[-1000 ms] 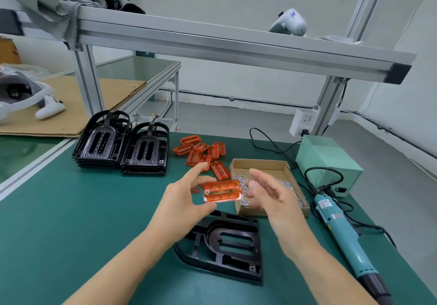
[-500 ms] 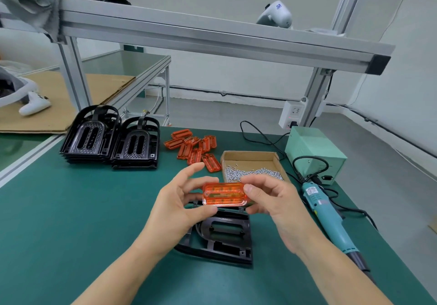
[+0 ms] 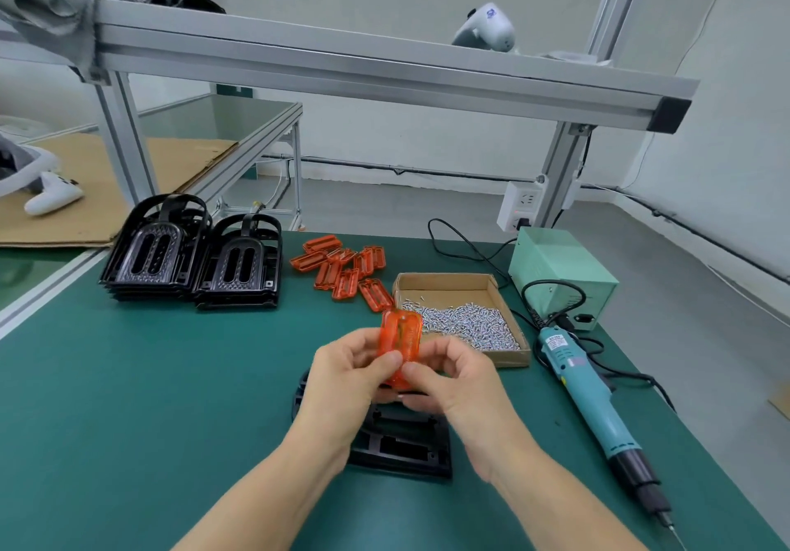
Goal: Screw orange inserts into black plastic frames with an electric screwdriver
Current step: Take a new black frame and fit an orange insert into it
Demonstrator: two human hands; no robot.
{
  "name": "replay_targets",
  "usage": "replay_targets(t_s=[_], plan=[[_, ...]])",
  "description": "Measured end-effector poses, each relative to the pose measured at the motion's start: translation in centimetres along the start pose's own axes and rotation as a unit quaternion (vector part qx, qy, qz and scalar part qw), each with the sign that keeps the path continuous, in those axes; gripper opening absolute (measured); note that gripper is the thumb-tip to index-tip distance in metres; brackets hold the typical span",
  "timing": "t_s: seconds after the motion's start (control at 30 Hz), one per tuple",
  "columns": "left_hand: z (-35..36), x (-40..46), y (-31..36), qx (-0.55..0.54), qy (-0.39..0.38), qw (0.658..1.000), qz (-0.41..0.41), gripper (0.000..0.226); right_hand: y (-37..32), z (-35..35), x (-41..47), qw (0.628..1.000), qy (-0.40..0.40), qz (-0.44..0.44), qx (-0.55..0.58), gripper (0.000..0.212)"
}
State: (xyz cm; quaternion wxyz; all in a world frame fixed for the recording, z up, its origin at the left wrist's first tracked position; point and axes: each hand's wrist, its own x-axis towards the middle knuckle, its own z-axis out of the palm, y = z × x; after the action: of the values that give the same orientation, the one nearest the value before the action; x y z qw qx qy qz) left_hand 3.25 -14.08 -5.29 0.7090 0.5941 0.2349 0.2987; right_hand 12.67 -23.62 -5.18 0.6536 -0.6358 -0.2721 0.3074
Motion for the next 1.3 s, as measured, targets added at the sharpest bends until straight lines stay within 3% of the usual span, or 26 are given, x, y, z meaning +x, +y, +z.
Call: replay_targets(t_s=[0.13, 0.27, 0.37, 0.5, 0.67, 0.83, 0.93, 1.1, 1.3], plan=[[-1.6, 1.7, 1.1, 0.147, -0.117, 0.982, -0.006, 0.031, -1.1, -1.5, 0.5, 0.992, 0.018, -0.059, -0.106, 0.017], [-2.4, 2.9, 2.0, 0.195, -0.216, 0.956, -0.028, 0.027, -1.9, -2.8, 0.8, 0.972, 0.005, -0.116, -0.202, 0.016], [-2.8, 3.5, 1.6, 0.253, -0.175, 0.951, -0.012, 0.024, -0.9, -3.0, 1.0, 0.972, 0.010, -0.069, -0.226, 0.016], [-4.2, 3.3, 0.1, 0.413, -0.146, 0.898, 0.040, 0.024, 1.6, -3.0, 0.9, 0.967, 0.013, 0.003, -0.253, 0.018], [-5.1, 2.2, -0.7, 0.486, -0.191, 0.850, 0.071, 0.039, 2.6, -3.3, 1.2, 0.946, 0.009, -0.015, -0.324, 0.019], [-4.8, 1.6, -1.0, 0.536, -0.156, 0.824, 0.095, 0.036, 2.3, -3.6, 1.5, 0.900, -0.014, -0.061, -0.432, 0.014], [-4.7, 1.2, -1.3, 0.541, -0.135, 0.825, 0.097, 0.024, 2.1, -3.6, 1.6, 0.871, -0.020, -0.090, -0.482, 0.010], [-5.1, 0.8, -1.7, 0.521, -0.122, 0.840, 0.090, 0.030, 2.3, -3.7, 1.3, 0.907, -0.033, -0.071, -0.414, 0.009], [-4.9, 0.9, -1.5, 0.524, -0.121, 0.840, 0.072, 0.026, 2.5, -4.1, 1.0, 0.893, -0.083, -0.065, -0.437, 0.027]])
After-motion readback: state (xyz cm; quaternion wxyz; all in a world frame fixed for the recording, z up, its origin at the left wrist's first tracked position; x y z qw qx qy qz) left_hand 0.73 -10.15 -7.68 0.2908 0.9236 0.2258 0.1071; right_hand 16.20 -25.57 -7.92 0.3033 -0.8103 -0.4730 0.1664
